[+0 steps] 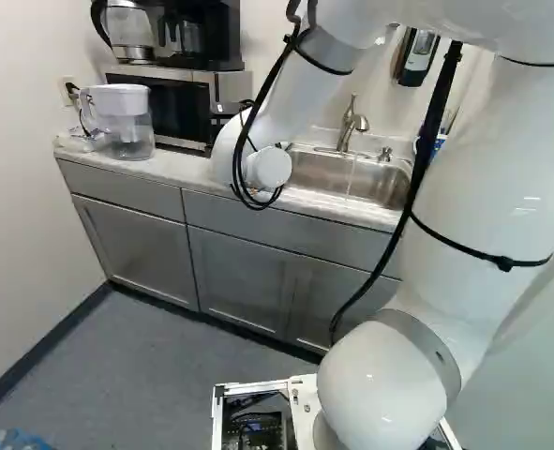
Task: Rinse the cup and place it in the tray
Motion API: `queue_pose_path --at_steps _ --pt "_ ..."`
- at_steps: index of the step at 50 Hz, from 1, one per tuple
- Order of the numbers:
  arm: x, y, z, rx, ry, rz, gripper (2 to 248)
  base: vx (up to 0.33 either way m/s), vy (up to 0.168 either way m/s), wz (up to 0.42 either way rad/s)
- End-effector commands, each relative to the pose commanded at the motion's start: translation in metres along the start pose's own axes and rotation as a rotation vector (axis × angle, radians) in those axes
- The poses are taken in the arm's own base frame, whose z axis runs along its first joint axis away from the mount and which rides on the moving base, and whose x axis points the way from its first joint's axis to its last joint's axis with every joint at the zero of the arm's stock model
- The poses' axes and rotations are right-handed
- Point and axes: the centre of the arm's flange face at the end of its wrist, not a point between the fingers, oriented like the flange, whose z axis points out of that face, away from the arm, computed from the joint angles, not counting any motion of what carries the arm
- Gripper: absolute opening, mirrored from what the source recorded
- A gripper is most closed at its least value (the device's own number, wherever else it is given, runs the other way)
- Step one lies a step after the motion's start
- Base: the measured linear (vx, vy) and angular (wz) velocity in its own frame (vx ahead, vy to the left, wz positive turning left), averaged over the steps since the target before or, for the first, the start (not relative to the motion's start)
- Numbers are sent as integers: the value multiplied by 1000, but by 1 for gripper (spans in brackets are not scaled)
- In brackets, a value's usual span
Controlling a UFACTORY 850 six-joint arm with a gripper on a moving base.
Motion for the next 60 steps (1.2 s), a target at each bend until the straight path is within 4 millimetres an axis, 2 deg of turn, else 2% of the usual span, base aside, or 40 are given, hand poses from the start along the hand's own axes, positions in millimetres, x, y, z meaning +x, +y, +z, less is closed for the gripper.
queue_pose_path --at_steps 12,26,55,60 --pt "6 6 0 -11 13 3 124 0 0 0" --pt "22 26 3 -52 46 12 124 0 0 0" --pt "53 64 -11 -131 113 25 124 0 0 0" --pt "53 72 -10 -146 114 27 124 0 0 0"
